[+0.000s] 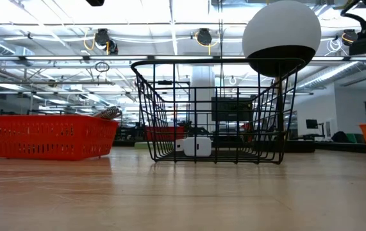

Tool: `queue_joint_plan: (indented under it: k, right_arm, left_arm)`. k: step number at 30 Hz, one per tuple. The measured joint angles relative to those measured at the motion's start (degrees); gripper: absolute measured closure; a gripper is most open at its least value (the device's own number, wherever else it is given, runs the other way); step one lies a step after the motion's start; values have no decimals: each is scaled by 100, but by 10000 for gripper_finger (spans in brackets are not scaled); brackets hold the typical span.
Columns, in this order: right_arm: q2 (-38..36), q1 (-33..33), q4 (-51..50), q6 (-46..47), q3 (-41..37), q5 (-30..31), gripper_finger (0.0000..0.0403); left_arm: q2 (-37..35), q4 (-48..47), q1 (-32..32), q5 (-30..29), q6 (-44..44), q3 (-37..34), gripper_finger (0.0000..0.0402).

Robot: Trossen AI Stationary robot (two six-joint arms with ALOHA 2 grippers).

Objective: Pick and place items into bin
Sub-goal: Put the bottom card reader box into the orange basket, then put the card reader box into the orange basket

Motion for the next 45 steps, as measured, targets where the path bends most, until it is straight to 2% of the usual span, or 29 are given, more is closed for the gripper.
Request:
queue_joint_plan:
  k: [7,13,22,26,30,33,38,40,45]
  right_arm:
    - [-2,-87,179,-292,0,291,284]
    - [-2,-87,208,-512,0,328,271]
    - [0,-85,354,-1079,319,1345,277]
    - [-4,-80,765,-1774,632,2390,277]
    - [-2,-111,1928,-3202,841,3420,277]
    - [0,-184,3318,-4845,855,3708,277]
    - [1,-249,6318,-7610,633,3700,278]
    - [2,-249,7393,-8673,456,3433,279]
    - [2,-287,9609,-10105,-34,3267,278]
  left_arm:
    - [0,-92,-2,0,46,0,366]
    - [-2,-130,-1,0,44,-2,366]
    - [-4,-125,0,0,44,-2,366]
    - [-4,-124,0,0,41,-2,366]
    - [-4,155,0,-147,-174,-4,366]
    - [-15,425,61,-523,-289,-4,366]
    - [-178,302,348,-782,-549,-4,366]
    - [-257,210,477,-869,-575,-4,366]
    - [-752,-442,813,-1014,-653,-4,366]
